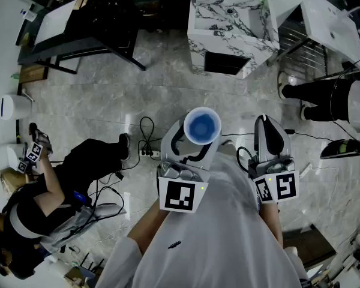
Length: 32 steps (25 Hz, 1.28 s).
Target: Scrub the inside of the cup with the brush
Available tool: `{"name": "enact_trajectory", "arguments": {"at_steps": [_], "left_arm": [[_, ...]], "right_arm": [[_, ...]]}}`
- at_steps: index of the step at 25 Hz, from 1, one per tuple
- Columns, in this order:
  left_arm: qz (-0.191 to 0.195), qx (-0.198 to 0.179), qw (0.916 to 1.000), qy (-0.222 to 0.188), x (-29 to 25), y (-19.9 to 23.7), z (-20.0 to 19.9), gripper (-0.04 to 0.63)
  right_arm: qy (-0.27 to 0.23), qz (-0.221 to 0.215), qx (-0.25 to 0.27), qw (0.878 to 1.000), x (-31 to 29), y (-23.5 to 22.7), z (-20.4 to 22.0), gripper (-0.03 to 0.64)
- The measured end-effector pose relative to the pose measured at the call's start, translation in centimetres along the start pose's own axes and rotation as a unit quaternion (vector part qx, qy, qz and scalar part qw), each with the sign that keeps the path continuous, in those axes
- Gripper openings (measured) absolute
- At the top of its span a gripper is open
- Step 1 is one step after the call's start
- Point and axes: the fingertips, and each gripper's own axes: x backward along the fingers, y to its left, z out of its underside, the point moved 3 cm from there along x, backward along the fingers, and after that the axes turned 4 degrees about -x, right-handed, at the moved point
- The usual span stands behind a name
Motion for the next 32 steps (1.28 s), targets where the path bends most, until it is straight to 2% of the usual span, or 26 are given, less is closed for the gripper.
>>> {"name": "enact_trajectory", "arguments": {"at_steps": [5,12,16,25,32], "left_arm": [[0.003,0.007,1.0000,0.005,-0.4,0.3,-0.1,0.285],[0.031,0.006,0.9995,-0.001,-2.1,1.3,0.1,0.285],[0.033,0.012,0.9994,-0.007,-3.0,2.6,0.4,0.285],[0.002,0.033,0.9994,0.008,-4.8,6.1,1.1,0.285],[-0.009,0.026,0.9992,0.029,-11.5,8.5,0.2,0.285]], "right_arm": [[0.011,0.007,0.001,1.000,-0.4,-0.7,-0.2,0.023],[0.005,0.037,0.000,0.999,-0.9,-1.0,-0.4,0.023],[0.001,0.038,0.000,0.999,-1.7,-0.7,-0.5,0.025],[0.019,0.004,-0.002,1.000,-6.5,-1.0,-1.2,0.025],[0.028,-0.017,-0.009,0.999,-13.0,-5.8,-2.1,0.025]]}}
